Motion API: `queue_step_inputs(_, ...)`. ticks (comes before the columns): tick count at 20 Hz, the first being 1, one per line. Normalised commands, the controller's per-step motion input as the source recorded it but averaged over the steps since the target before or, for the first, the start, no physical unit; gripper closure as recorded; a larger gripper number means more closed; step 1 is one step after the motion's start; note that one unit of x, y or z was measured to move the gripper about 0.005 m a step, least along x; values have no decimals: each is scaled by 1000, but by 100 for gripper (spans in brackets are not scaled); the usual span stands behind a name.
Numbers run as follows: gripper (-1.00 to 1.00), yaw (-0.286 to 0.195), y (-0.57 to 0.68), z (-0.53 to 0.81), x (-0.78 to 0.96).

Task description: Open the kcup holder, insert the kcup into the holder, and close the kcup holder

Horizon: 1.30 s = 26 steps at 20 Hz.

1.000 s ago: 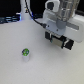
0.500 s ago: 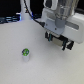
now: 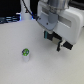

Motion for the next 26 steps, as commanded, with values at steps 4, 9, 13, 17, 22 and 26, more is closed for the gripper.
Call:
queue_step_inputs(4,-100,-261,-516,205,20)
queue_step_inputs(9,-100,-299,-416,31,-88)
queue_step_inputs(13,-100,-306,-407,10,-126)
queue_step_inputs(17,-100,-302,-428,-83,-185)
queue_step_inputs(22,-100,-303,-424,-193,-255)
queue_step_inputs(26,-100,-305,-427,-271,-273)
